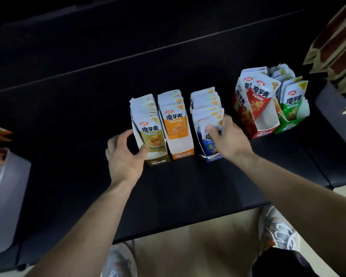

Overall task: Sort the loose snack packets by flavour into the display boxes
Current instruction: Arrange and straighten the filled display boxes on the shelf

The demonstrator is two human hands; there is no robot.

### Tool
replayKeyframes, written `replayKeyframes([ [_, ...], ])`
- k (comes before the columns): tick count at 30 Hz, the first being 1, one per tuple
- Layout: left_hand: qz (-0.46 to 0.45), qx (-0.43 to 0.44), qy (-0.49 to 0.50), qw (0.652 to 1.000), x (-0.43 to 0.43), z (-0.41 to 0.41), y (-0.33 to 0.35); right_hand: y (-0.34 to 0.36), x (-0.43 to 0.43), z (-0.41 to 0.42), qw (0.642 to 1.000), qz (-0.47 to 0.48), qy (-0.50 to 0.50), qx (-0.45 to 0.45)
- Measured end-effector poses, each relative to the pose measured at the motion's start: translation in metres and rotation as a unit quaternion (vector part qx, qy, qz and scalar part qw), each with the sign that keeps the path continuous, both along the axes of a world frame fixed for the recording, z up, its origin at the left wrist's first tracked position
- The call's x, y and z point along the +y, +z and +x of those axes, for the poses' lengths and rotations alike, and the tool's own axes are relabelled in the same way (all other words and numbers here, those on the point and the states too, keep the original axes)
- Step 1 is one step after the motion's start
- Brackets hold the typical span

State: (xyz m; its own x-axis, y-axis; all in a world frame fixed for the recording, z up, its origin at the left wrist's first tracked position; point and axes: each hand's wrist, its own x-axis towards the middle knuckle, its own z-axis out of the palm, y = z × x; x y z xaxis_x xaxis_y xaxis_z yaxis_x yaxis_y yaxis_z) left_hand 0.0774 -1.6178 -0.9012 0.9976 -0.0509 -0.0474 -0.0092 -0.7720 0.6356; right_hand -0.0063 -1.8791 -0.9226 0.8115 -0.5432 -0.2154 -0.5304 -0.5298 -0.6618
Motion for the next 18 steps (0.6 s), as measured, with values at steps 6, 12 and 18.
replayKeyframes([
  [6,-0.072,0.061,-0.012,0.995,-0.005,0.019,-0.012,0.003,0.004,0.052,1.0,0.017,0.01,0.016],
  [12,-0.096,0.084,-0.018,0.992,-0.021,0.014,-0.009,-0.001,0.004,0.045,1.0,0.03,-0.001,0.001],
  [18,-0.107,0.124,-0.032,0.986,-0.02,0.012,0.001,0.007,-0.008,0.026,0.985,0.171,-0.015,0.004],
])
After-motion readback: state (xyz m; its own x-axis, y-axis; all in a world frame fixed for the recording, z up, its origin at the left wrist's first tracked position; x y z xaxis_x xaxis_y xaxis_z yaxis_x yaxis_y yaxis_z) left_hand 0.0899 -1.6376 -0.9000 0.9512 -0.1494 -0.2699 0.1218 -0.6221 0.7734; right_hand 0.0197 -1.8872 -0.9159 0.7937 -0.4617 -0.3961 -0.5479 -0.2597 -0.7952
